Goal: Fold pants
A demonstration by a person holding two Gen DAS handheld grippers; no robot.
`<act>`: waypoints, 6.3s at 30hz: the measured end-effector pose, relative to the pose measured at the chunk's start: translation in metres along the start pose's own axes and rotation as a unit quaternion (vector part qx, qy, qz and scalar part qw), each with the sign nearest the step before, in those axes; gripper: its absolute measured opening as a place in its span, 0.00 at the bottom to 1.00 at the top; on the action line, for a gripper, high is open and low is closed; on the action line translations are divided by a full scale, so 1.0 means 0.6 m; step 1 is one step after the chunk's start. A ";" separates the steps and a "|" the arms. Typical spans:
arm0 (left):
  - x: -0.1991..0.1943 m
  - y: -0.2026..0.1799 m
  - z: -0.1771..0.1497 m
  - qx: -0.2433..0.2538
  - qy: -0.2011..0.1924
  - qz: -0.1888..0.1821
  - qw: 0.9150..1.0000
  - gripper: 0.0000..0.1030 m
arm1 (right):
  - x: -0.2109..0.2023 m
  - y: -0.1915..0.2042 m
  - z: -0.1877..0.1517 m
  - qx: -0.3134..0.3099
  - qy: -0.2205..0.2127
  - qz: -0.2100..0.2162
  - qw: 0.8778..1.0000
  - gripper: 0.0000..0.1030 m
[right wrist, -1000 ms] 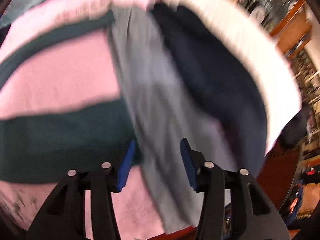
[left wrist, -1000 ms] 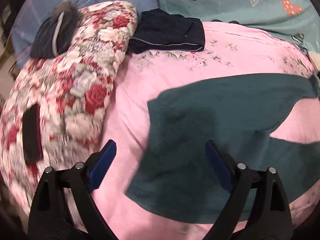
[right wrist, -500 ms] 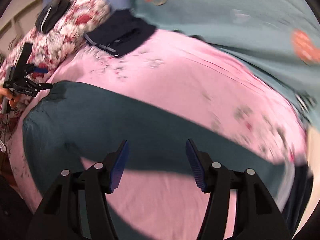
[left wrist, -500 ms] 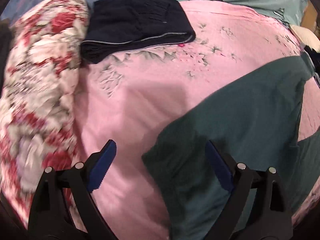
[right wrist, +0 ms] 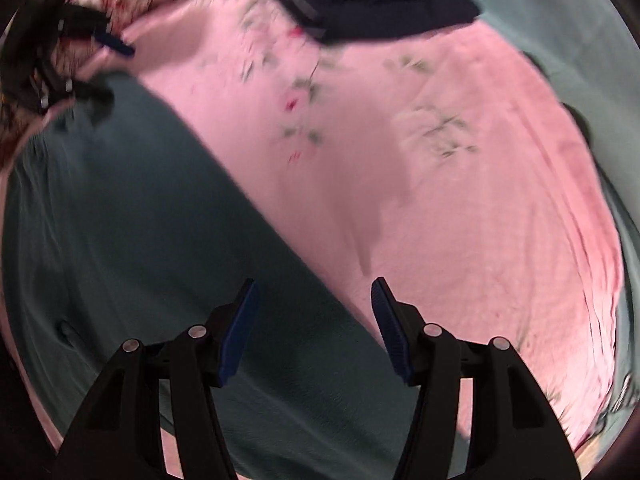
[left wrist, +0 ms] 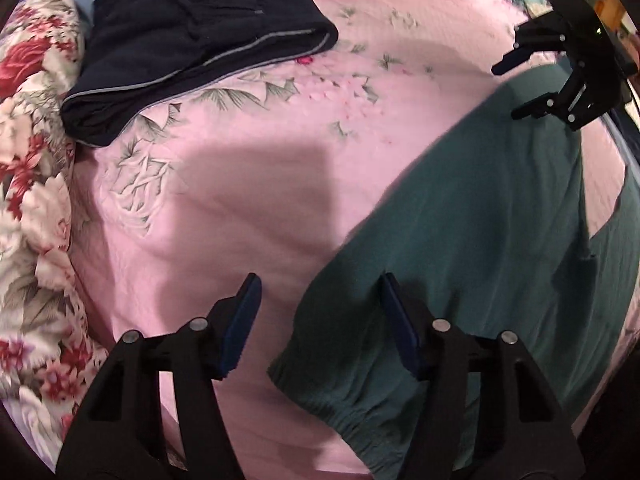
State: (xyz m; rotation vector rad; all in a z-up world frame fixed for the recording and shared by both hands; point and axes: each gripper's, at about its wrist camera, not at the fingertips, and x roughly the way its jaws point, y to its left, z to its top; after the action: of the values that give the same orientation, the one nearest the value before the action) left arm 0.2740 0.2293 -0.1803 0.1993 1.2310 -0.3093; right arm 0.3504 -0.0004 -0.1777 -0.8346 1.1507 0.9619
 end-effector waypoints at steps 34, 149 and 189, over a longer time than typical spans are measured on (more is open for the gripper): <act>-0.268 -0.127 -0.161 0.078 -0.119 0.048 0.989 0.05 | -0.290 0.294 -0.173 -0.075 -0.092 0.067 0.991 0.02; -0.047 -0.662 -0.102 0.009 -0.002 0.000 1.000 0.84 | -0.287 0.070 -0.873 0.541 -0.178 -0.068 0.819 0.39; -0.032 -0.650 -0.100 -0.014 0.000 0.031 0.999 0.86 | -0.278 0.116 -0.947 0.603 -0.154 -0.097 0.777 0.00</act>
State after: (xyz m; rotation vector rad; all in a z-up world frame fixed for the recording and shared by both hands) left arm 0.0832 -0.1164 -0.1752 0.2119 1.2260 -0.2385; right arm 0.0651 -0.5229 -0.1404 0.2624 1.0817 0.0357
